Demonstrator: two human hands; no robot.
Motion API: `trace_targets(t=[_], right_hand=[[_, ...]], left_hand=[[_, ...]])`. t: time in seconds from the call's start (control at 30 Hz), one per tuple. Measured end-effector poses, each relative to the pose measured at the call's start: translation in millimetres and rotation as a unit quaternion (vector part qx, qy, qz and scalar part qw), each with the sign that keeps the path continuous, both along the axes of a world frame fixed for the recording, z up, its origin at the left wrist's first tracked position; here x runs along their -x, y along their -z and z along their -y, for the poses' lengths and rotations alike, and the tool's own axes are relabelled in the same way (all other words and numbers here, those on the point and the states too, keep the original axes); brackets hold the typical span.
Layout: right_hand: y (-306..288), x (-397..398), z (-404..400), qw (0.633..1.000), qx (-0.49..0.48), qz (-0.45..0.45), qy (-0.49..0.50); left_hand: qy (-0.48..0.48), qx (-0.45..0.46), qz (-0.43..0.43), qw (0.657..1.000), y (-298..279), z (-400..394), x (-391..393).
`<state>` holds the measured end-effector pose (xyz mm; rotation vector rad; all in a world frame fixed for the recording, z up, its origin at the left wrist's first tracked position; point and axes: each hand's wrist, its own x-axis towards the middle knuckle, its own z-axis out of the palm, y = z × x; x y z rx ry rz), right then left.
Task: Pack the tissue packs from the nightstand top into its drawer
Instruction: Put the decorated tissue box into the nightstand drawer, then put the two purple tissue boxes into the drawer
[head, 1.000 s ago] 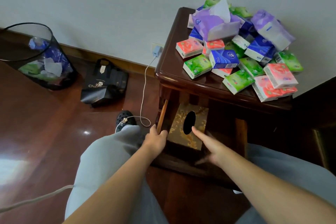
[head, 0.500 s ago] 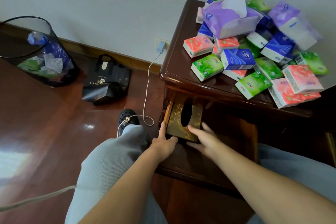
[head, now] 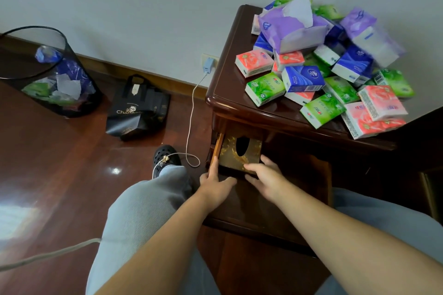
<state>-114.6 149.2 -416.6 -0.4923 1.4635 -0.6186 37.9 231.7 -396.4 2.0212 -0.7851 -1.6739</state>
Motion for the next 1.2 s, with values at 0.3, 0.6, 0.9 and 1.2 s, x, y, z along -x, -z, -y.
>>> trace_targets(t=[0.3, 0.6, 0.9, 1.2], right_hand=[[-64.1, 33.6, -16.2, 0.989, -0.01, -0.078, -0.126], [-216.6, 98.6, 26.5, 0.966, 0.17, -0.03, -0.194], [-271.8, 137.3, 146.5, 0.883, 0.276, -0.373, 0.069], [-247.4, 130.7, 210.9, 0.919, 0.119, -0.372, 0.049]], left_hand=[[0.021, 0.241, 0.141, 0.96, -61.7, 14.0, 21.2], [-0.047, 0.42, 0.149, 0.894, -185.2, 91.0, 77.3], [-0.266, 0.266, 0.036, 0.926, -231.6, 182.3, 80.6], [-0.281, 0.213, 0.038, 0.935, -220.6, 239.6, 68.3]])
